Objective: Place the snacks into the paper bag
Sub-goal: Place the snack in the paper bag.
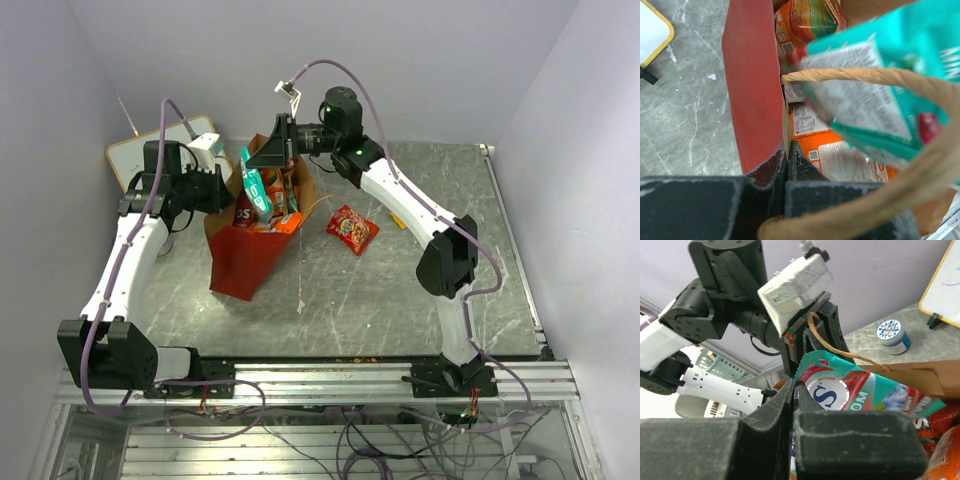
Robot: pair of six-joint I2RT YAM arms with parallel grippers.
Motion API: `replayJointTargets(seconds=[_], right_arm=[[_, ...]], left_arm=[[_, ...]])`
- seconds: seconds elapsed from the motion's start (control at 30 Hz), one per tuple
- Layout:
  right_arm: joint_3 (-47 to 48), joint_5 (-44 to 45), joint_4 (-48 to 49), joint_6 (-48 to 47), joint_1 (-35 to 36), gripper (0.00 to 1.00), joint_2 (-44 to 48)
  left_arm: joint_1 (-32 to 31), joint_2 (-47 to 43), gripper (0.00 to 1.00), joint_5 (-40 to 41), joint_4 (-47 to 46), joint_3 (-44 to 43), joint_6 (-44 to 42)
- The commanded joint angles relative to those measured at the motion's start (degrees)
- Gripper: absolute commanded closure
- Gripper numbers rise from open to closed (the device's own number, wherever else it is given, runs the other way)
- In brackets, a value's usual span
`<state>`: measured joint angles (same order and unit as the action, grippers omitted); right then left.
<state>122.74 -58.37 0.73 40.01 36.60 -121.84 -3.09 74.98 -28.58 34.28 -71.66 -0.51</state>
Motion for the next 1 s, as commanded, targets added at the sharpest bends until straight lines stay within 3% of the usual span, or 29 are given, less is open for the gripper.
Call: replayJointTargets(seconds=[0.0, 0.2, 0.5, 0.97], right_arm=[[-1.6, 0.9, 6.8, 6.0, -0.9, 1.00, -2.2], [-3.3, 6.5, 3.9, 3.8, -4.3, 1.00, -3.5], [-2.0, 20.6, -9.6, -8.0, -5.7, 1.00, -4.0], [-3.6, 24.2, -20.4, -20.9, 0.4, 0.96, -1.8]], left_arm=[[-0.5, -2.5, 0.93, 0.1, -3.5, 0.4, 0.6], [-0.5, -3.0, 0.93, 0.0, -3.6, 0.5, 0.7], [-0.5, -3.1, 0.93, -0.6, -3.7, 0.6, 0.6], [-0.5, -2.5, 0.93, -2.0, -3.8, 0.7, 0.6]])
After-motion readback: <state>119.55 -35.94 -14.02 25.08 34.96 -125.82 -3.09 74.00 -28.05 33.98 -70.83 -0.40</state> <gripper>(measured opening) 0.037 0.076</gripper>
